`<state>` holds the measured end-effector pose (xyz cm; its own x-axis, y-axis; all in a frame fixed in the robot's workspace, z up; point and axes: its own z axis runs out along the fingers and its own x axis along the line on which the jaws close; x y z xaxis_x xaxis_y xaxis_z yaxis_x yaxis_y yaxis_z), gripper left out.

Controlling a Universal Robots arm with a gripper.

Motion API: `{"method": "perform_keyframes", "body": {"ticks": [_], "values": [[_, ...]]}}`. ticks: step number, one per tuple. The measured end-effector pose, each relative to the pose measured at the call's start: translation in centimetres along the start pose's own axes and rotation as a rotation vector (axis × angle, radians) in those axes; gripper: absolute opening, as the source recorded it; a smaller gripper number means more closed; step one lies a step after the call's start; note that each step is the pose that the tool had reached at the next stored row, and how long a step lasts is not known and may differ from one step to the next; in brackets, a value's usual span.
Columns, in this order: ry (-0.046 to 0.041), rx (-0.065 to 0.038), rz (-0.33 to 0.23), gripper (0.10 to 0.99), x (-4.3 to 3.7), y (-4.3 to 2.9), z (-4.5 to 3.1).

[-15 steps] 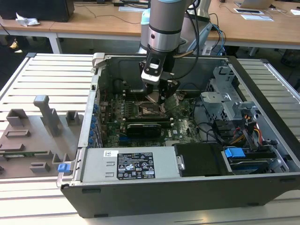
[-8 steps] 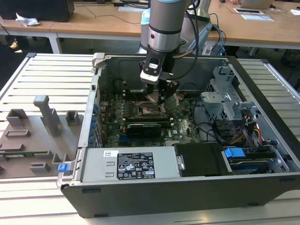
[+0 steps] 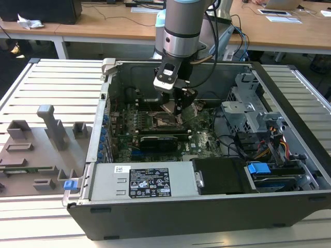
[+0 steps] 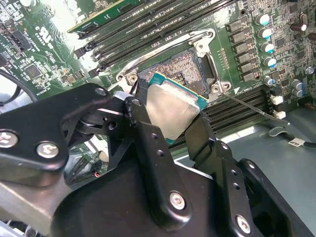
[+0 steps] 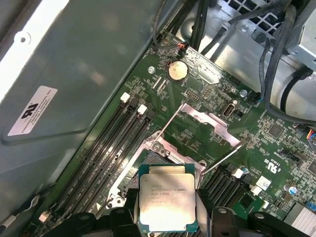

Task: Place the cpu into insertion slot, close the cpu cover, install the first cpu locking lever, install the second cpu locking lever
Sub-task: 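Place the cpu into insertion slot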

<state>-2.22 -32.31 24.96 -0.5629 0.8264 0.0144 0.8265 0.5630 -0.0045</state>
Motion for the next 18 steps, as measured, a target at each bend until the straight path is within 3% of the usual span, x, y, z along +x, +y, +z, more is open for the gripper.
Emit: {"method": "perform_keyframes", "body": {"ticks": [18], "values": [[0.0001, -0.001, 0.089, 0.541, 0.00, 0.00, 0.03]]}}
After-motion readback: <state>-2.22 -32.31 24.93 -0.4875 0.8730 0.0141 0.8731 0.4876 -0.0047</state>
